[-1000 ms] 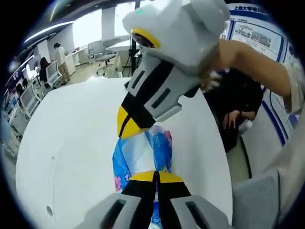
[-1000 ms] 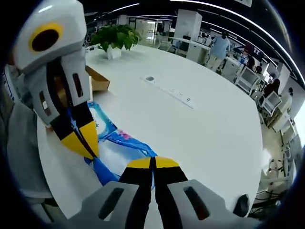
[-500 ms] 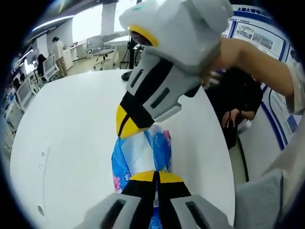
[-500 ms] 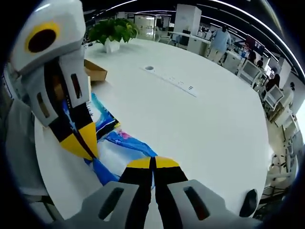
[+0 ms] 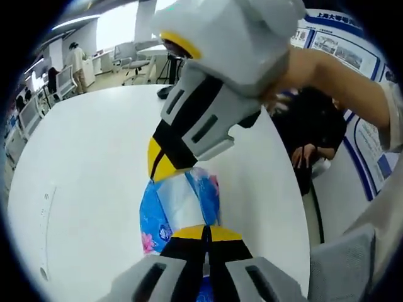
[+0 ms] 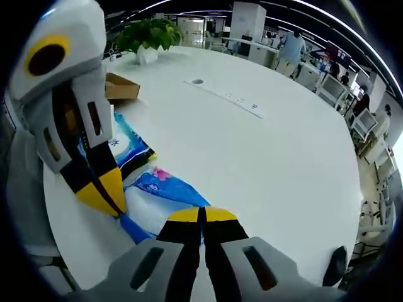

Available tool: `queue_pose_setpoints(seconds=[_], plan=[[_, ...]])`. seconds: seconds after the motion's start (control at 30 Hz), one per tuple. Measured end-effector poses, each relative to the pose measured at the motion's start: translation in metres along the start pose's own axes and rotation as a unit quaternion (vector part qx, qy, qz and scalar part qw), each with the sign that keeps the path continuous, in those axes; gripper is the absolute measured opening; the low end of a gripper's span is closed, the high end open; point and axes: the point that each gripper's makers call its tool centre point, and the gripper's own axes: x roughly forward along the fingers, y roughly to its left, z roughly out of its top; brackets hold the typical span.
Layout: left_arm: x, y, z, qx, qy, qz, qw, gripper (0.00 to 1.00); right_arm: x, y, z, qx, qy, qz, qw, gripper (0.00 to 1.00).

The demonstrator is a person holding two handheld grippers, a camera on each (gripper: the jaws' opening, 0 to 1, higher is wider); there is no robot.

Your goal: Operate the shoe box by opening the lid, removing the specified soft item, and placing it in the target area until the item is outside and the box remains undamaged.

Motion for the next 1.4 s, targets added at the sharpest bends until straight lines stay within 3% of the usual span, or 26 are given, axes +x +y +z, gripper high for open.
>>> queue_pose_setpoints(seconds=[0.43, 0.8, 1.17, 1.4], plan=[[-0.002, -0.005, -0.003, 0.008, 0.001, 0.017, 0.9998, 0.0, -0.002, 0.003, -0.003, 0.005, 0.005, -0.004, 1.0, 0.0], [-0.014, -0.004, -0.004, 0.023, 0.003, 0.036, 0.9991, 0.1, -0.01, 0.006, -0.005, -0.006, 0.011, -0.015, 0.9998, 0.06], [-0.037, -0.005, -0.009, 0.025, -0.004, 0.05, 0.9984, 0.19, -0.028, 0.015, -0.006, -0.019, 0.016, -0.019, 0.9995, 0.14], [-0.057, -0.009, -0.014, -0.003, -0.025, 0.061, 0.9978, 0.27, -0.041, 0.023, -0.004, -0.024, 0.013, -0.02, 0.9994, 0.21]])
